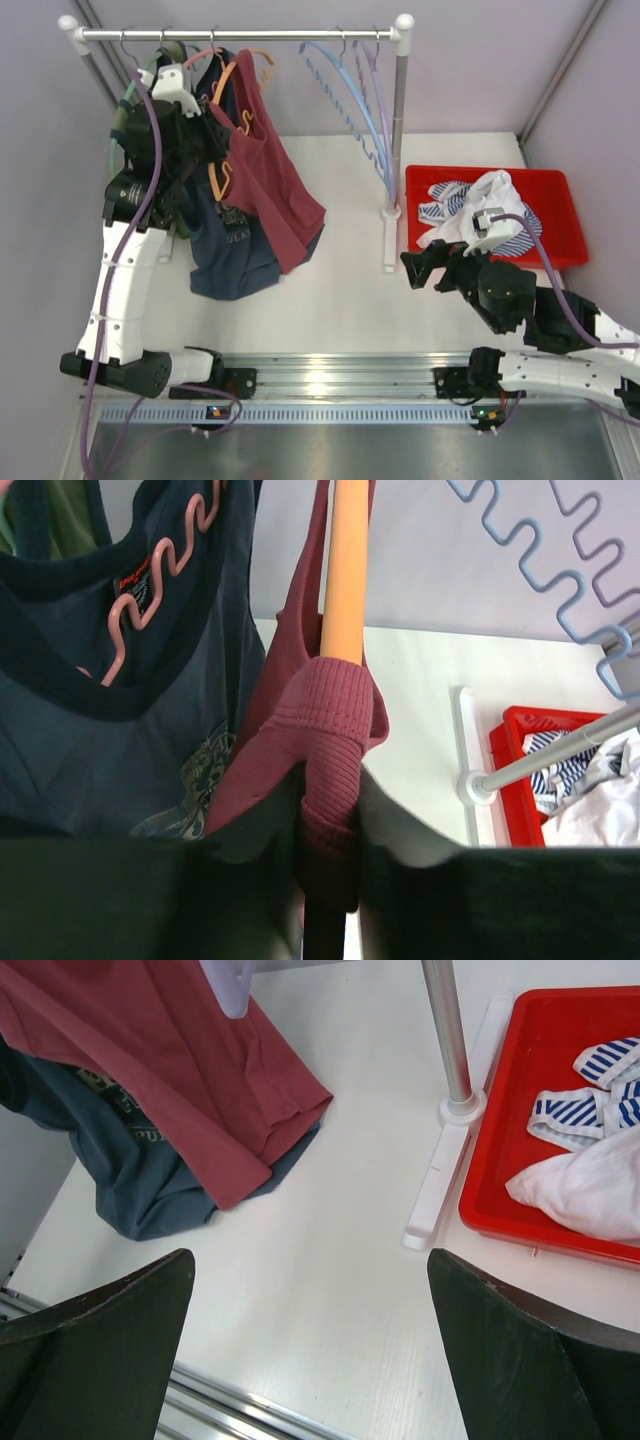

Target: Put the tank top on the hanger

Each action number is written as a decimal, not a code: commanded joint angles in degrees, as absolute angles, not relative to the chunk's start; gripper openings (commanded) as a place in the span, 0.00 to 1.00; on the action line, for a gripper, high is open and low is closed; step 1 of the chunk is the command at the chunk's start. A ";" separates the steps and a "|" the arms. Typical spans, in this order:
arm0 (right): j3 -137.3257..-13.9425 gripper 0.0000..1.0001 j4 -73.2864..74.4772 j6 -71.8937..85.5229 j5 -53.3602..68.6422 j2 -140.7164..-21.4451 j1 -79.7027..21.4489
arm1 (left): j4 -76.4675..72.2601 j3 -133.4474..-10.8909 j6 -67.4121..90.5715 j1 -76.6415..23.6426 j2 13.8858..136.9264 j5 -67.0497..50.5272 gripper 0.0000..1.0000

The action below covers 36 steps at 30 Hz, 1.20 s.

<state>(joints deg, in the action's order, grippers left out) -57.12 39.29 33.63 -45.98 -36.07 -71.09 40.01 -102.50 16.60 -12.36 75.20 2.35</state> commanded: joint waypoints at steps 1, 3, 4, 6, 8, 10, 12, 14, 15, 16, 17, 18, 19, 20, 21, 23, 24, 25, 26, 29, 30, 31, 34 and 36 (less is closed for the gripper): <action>-58.19 1.00 38.94 33.66 -45.88 -35.86 -71.89 | 34.80 -101.43 17.32 -12.04 71.02 0.26 0.34; -58.10 1.00 38.67 33.49 -45.88 -36.03 -71.89 | 35.42 -101.77 16.96 -12.04 70.14 0.26 0.41; -58.10 1.00 38.67 33.40 -45.70 -36.12 -71.89 | 35.59 -101.86 16.88 -11.95 69.79 0.26 0.43; -58.10 0.99 38.50 33.14 -45.53 -36.56 -71.89 | 36.12 -102.13 16.35 -12.04 68.83 0.44 0.46; -58.10 1.00 38.50 32.96 -45.18 -37.00 -71.89 | 36.47 -102.39 15.30 -12.04 67.94 0.27 0.48; -57.83 1.00 37.80 32.78 -44.30 -37.44 -71.89 | 36.91 -102.74 14.68 -12.04 66.63 0.26 0.50; -57.66 1.00 37.18 32.26 -43.08 -37.88 -71.89 | 37.97 -103.09 13.98 -12.04 65.14 -1.76 0.51; -57.22 1.00 36.13 32.08 -42.45 -38.14 -71.90 | 38.49 -102.83 13.71 -12.04 63.82 -3.95 0.51; -56.96 1.00 35.86 32.08 -42.10 -38.14 -71.89 | 38.67 -102.22 13.80 -12.04 62.50 -4.91 0.52; -56.43 1.00 35.25 32.17 -41.93 -38.23 -71.81 | 38.85 -101.69 14.15 -12.04 61.71 -6.84 0.52; -56.16 1.00 34.98 31.99 -41.75 -38.23 -71.81 | 38.85 -101.08 14.59 -12.04 60.92 -7.46 0.52; -55.99 1.00 34.89 31.99 -41.40 -38.41 -71.89 | 39.02 -99.42 14.85 -12.04 58.99 -7.82 0.52; -55.55 1.00 34.81 31.91 -41.31 -38.50 -71.89 | 39.28 -98.36 15.29 -12.04 57.93 -7.91 0.52; -55.29 1.00 34.80 32.08 -41.31 -38.58 -71.89 | 39.20 -97.04 15.99 -12.04 56.79 -8.61 0.52; -55.11 1.00 34.80 32.25 -41.22 -39.11 -71.89 | 39.20 -93.81 16.52 -12.04 54.34 -9.22 0.52; -54.58 1.00 34.80 32.34 -40.96 -39.72 -71.81 | 39.11 -90.54 18.27 -12.04 52.04 -10.37 0.52; -54.32 1.00 34.98 32.43 -40.87 -40.42 -71.81 | 39.02 -86.70 18.98 -12.04 49.68 -11.24 0.52; -53.88 1.00 34.89 32.61 -40.78 -40.69 -71.89 | 39.37 -84.75 20.03 -12.04 48.44 -11.51 0.52; -53.62 1.00 34.89 32.87 -40.78 -41.04 -71.89 | 39.81 -82.81 20.47 -12.04 47.21 -11.34 0.52; -52.04 1.00 34.37 33.40 -40.17 -41.48 -71.81 | 39.90 -73.68 22.41 -12.04 42.02 -11.60 0.52; -51.51 1.00 34.28 33.57 -40.08 -41.22 -71.81 | 39.99 -68.78 23.28 -12.04 39.66 -11.95 0.51; -50.37 1.00 33.58 33.75 -39.90 -41.13 -71.72 | 39.03 -66.21 25.29 -12.04 38.42 -13.69 0.49; -47.74 1.00 32.79 34.63 -39.64 -40.25 -71.81 | 35.01 -54.87 30.73 -12.04 33.06 -17.29 0.46; -45.54 1.00 32.26 35.15 -39.46 -39.55 -71.81 | 32.71 -46.37 33.65 -12.04 28.94 -18.89 0.43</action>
<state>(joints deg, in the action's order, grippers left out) -47.42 34.79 33.76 -39.97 -40.80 -71.11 38.44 -54.11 26.79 -12.34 33.41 -14.24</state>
